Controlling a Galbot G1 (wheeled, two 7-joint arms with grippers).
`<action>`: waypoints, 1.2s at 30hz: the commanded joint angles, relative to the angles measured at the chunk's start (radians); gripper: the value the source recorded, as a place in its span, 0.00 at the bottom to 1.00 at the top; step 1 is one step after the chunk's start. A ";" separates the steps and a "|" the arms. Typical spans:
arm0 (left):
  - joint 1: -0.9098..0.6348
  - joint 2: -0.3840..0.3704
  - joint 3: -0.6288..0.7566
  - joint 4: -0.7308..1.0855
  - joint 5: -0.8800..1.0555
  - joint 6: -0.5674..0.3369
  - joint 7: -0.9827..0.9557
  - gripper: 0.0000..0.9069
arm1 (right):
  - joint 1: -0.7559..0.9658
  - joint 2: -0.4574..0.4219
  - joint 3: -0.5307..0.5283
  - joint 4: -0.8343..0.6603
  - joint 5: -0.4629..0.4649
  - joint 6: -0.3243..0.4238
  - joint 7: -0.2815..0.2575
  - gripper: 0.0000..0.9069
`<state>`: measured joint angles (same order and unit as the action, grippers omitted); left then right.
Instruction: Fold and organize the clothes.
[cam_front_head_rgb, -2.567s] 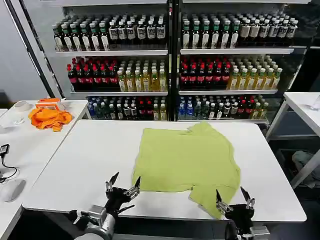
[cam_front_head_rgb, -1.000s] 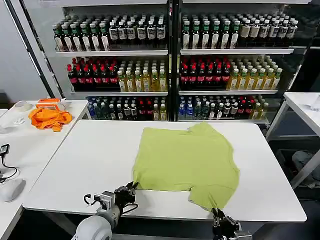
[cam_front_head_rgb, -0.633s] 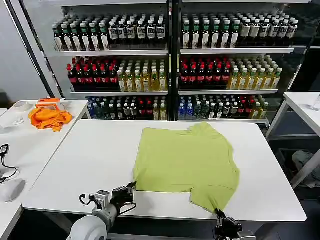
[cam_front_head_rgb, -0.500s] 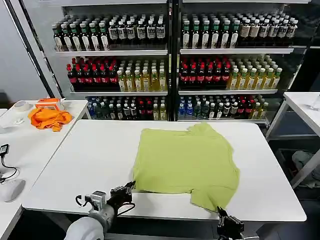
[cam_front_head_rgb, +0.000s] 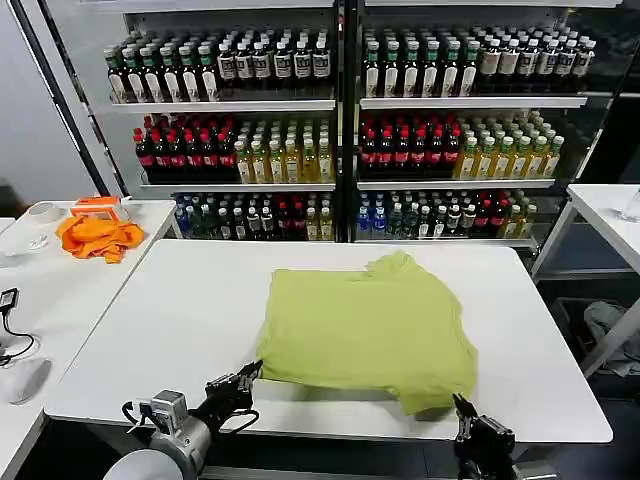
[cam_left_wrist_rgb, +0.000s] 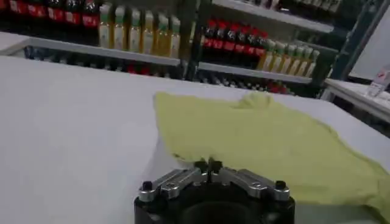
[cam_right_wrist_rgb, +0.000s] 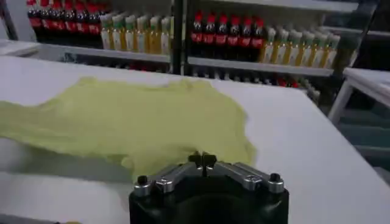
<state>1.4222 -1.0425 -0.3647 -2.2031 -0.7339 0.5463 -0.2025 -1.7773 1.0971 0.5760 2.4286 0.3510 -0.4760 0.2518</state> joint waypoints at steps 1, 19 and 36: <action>-0.125 0.028 0.032 0.131 -0.033 -0.012 -0.001 0.02 | 0.177 -0.074 0.021 -0.096 0.038 0.002 -0.003 0.00; -0.364 0.003 0.195 0.365 0.018 -0.050 0.007 0.02 | 0.592 -0.179 -0.215 -0.453 0.066 -0.001 -0.028 0.00; -0.426 -0.060 0.251 0.448 0.062 -0.069 0.015 0.02 | 0.661 -0.157 -0.319 -0.586 -0.077 0.056 -0.069 0.00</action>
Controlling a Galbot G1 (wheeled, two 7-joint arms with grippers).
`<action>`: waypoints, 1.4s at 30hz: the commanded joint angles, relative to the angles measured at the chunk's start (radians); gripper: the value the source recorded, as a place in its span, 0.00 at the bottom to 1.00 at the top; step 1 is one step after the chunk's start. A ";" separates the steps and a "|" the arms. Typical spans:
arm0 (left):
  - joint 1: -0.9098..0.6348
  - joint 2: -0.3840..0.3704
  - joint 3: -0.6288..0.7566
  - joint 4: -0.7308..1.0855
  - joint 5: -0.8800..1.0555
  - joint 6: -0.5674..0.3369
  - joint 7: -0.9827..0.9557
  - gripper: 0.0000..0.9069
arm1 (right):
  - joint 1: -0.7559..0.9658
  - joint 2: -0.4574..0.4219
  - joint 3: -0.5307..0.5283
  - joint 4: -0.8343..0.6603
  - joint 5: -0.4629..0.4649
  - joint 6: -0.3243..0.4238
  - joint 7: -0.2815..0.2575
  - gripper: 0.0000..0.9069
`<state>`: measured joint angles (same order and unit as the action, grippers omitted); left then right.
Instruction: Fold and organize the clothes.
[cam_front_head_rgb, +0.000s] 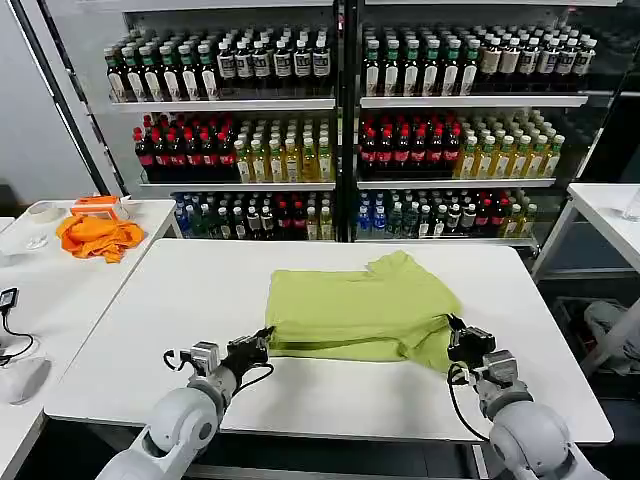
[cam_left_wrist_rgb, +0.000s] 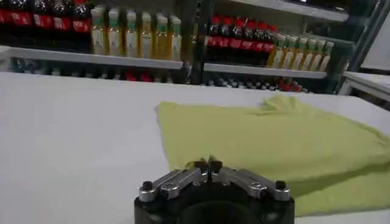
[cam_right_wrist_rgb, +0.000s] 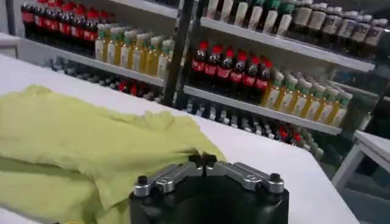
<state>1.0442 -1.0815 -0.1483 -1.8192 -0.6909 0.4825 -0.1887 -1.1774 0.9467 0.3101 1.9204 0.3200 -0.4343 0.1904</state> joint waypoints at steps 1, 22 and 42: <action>-0.048 -0.023 0.035 0.065 0.020 -0.006 0.001 0.02 | 0.059 -0.004 -0.055 -0.080 -0.050 0.017 -0.008 0.00; 0.091 -0.029 -0.042 -0.031 0.042 -0.019 -0.009 1.00 | -0.183 0.037 0.151 0.075 -0.013 0.024 0.010 1.00; 0.067 -0.063 -0.024 0.053 0.083 -0.019 -0.024 0.23 | -0.205 0.121 0.141 0.003 0.198 -0.079 0.046 0.00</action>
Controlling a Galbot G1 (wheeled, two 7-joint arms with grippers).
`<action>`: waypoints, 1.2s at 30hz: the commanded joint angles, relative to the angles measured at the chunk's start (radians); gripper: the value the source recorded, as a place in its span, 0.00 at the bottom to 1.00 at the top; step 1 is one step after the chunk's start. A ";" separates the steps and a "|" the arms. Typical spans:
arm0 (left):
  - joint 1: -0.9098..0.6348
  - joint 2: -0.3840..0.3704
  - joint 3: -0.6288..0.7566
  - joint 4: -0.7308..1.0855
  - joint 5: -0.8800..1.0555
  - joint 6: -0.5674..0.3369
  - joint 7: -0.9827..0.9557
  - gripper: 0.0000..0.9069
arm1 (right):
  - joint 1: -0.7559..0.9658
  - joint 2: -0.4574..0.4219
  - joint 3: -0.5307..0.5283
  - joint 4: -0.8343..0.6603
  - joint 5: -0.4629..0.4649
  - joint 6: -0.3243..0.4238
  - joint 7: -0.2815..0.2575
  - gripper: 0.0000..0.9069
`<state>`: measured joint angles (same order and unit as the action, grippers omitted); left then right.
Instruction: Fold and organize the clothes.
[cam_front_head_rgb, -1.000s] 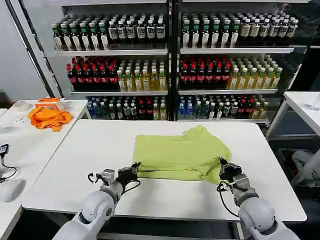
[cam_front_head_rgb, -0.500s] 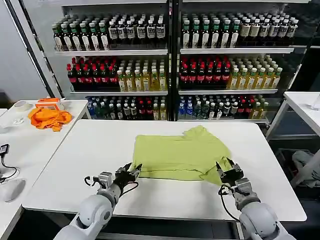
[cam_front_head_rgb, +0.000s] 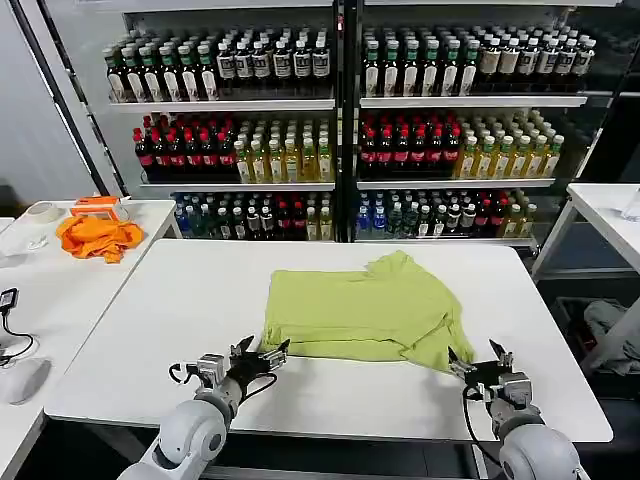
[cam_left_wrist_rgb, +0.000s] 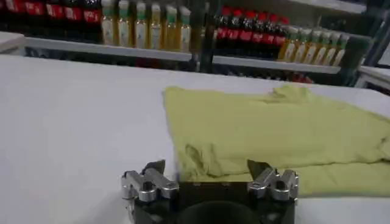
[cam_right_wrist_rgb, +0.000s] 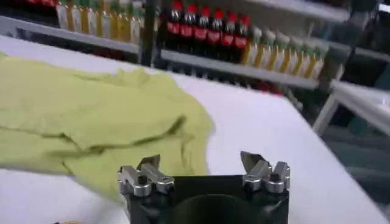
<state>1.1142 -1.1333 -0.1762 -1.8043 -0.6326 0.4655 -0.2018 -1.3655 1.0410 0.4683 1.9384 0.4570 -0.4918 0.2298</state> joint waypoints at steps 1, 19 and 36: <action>-0.007 -0.015 0.003 0.043 0.027 -0.002 -0.018 0.18 | -0.015 0.027 -0.021 -0.016 0.060 -0.018 0.005 0.00; 0.012 -0.011 -0.011 0.014 -0.076 0.021 0.035 0.03 | -0.028 0.024 -0.025 0.010 0.052 0.006 -0.010 0.00; 0.257 0.049 -0.095 -0.261 -0.118 0.031 0.012 0.03 | -0.302 -0.020 0.074 0.248 0.018 0.012 -0.018 0.00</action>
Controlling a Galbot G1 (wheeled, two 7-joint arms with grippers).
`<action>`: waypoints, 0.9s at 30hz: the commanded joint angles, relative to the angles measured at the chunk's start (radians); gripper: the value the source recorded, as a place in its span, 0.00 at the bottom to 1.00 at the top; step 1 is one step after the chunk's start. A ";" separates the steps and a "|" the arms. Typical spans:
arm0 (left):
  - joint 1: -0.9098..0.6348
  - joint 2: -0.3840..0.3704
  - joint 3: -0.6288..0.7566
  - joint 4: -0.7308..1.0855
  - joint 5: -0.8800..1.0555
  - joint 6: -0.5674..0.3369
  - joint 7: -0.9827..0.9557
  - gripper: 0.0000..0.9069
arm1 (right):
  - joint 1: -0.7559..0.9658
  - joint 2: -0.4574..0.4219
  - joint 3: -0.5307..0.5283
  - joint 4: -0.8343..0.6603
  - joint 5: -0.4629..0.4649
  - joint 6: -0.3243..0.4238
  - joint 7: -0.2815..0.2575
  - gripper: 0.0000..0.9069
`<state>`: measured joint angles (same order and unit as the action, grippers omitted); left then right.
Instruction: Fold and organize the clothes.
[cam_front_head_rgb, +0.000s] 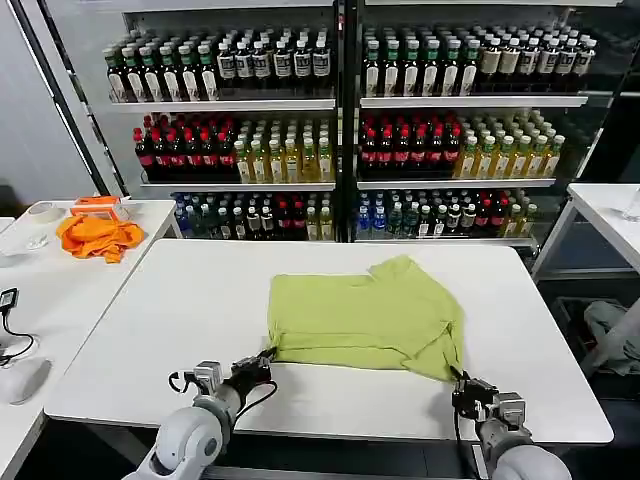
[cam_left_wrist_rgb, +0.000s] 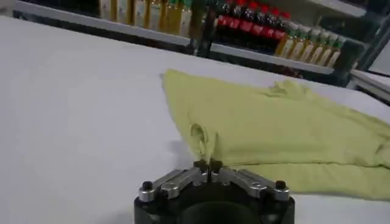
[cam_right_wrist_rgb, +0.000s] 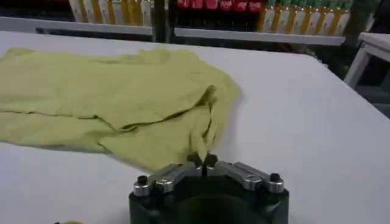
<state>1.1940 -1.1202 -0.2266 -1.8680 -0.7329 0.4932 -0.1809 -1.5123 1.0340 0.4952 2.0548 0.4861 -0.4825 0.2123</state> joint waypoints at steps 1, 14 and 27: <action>0.199 0.044 -0.055 -0.225 -0.005 0.003 -0.008 0.03 | -0.179 -0.016 0.053 0.151 -0.021 0.002 -0.001 0.00; 0.342 0.068 -0.127 -0.338 0.031 0.028 -0.016 1.00 | -0.301 -0.036 0.091 0.244 -0.131 -0.045 0.002 1.00; 0.189 0.125 -0.158 -0.245 0.021 0.016 -0.039 1.00 | -0.038 -0.103 0.104 0.182 -0.030 -0.018 0.035 1.00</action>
<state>1.4892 -1.0339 -0.3737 -2.1770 -0.7031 0.5257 -0.2049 -1.7045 0.9662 0.6107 2.2801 0.4096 -0.5029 0.2390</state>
